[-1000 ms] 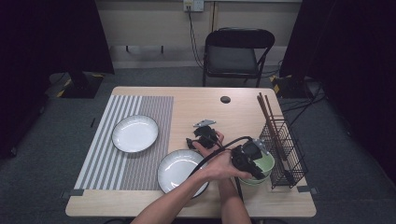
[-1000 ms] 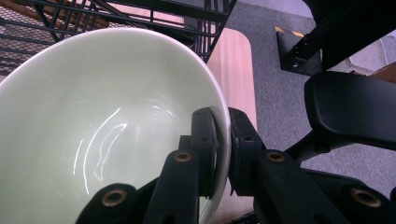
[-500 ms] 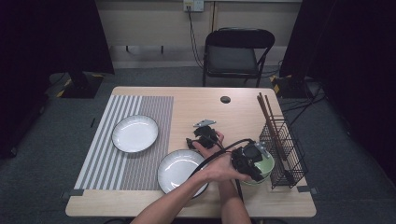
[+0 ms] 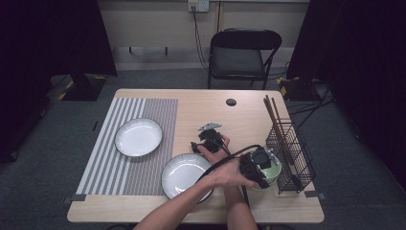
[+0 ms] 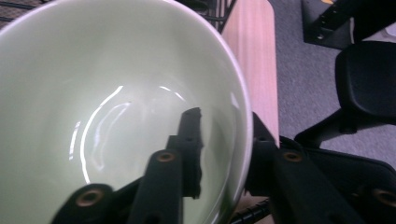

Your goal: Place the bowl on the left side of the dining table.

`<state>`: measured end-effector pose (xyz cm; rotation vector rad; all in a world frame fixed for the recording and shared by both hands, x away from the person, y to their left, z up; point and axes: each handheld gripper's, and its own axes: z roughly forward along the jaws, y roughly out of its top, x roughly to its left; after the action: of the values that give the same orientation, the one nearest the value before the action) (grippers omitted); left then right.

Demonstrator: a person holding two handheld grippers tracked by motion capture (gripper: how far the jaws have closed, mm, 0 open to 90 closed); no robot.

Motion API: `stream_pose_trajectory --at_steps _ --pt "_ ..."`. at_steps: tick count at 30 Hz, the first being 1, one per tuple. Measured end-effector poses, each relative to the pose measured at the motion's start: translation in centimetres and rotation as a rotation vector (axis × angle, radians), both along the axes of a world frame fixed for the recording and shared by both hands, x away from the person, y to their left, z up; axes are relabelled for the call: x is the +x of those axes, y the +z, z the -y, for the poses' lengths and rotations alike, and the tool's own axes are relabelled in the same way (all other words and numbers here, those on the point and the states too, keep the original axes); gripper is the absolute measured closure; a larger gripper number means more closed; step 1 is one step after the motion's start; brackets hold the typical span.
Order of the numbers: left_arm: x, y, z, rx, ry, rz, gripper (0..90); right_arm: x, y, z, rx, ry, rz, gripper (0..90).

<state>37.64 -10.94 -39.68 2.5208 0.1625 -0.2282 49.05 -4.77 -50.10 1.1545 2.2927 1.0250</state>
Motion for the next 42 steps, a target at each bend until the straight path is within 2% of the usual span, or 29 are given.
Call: stream_pose_trajectory --at_steps 1,3,6,11,14,17,19,21,28,31,35,42 --pt "0.0 0.0 0.1 -0.001 -0.002 -0.011 76.6 0.0 0.0 0.0 0.000 -0.001 -0.001 24.5" --pt "0.0 0.1 0.1 0.004 -0.013 -0.001 79.2 0.0 0.0 0.0 0.001 0.000 -0.001 24.5" --pt "0.2 0.3 0.1 0.002 -0.023 -0.006 80.5 0.0 0.0 0.0 0.001 0.001 0.001 24.5" --pt "0.4 0.5 0.0 -0.023 -0.013 -0.037 81.6 0.0 0.0 0.1 0.002 0.001 0.000 24.5" --pt "0.4 0.7 0.0 -0.014 -0.006 -0.043 82.1 0.0 0.0 0.0 0.003 0.001 0.001 24.5" --pt "0.8 0.8 -0.2 -0.032 -0.022 -0.058 82.3 0.0 0.0 0.1 0.003 0.001 0.001 24.5" --pt "1.1 1.2 -0.4 -0.070 -0.009 -0.080 83.2 0.0 0.0 0.0 0.003 0.001 0.001 24.5" --pt "1.3 1.6 -0.4 -0.084 -0.005 -0.089 83.8 0.0 0.0 0.1 0.003 0.002 0.000 24.5" --pt "1.6 1.5 -0.7 -0.110 0.004 -0.122 83.8 0.0 0.0 0.0 0.004 0.001 0.001 24.5" --pt "1.7 1.5 -0.8 -0.112 -0.005 -0.121 83.8 0.0 0.0 0.1 0.006 0.002 0.000 24.5" --pt "1.8 1.4 -1.0 -0.136 -0.001 -0.130 83.8 0.0 0.0 0.1 0.003 0.001 0.001 24.5" --pt "1.9 1.4 -1.1 -0.153 0.011 -0.145 83.8 0.1 0.0 0.1 0.005 0.003 0.001 24.5"
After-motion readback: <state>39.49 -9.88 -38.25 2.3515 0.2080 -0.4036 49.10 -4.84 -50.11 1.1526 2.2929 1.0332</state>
